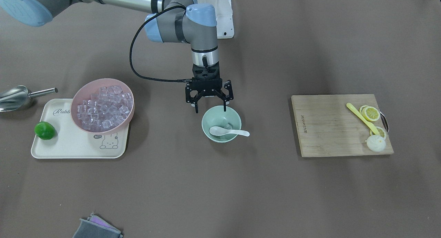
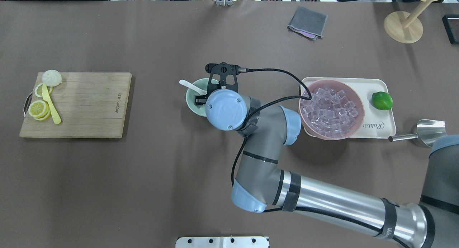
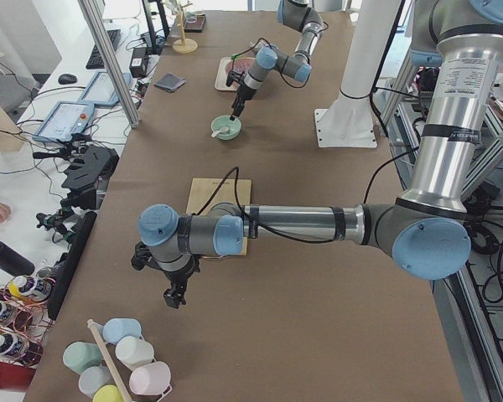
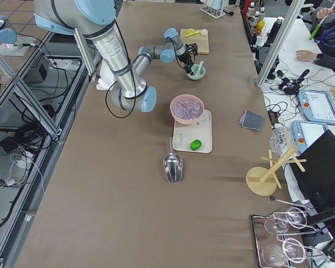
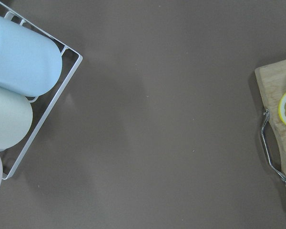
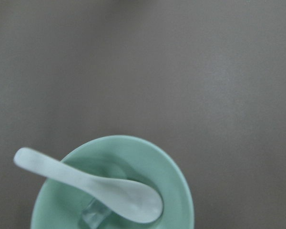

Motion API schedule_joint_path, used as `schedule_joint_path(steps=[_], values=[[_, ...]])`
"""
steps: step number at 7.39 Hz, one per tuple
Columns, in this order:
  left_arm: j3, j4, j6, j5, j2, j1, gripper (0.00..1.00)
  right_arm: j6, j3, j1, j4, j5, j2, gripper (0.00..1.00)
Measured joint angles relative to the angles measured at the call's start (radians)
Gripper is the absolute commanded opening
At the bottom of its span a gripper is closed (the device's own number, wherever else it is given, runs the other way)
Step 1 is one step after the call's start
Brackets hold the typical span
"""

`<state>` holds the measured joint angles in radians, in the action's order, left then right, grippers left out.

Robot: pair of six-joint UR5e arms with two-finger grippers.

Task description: Put spoon and ice into bowl

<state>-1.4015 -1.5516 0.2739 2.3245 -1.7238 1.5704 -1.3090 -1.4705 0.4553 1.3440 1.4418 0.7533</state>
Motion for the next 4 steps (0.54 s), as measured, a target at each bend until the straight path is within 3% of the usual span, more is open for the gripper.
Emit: schedule_joint_path(steps=[2,4], values=[[-0.025,0.025,-0.089,0.003,0.041,0.004,0.99,0.065,-0.036,0.125,0.003,0.193,0.066,1.00],[-0.083,0.038,-0.302,0.003,0.074,0.005,0.99,0.191,-0.134,0.264,0.004,0.370,0.192,1.00]])
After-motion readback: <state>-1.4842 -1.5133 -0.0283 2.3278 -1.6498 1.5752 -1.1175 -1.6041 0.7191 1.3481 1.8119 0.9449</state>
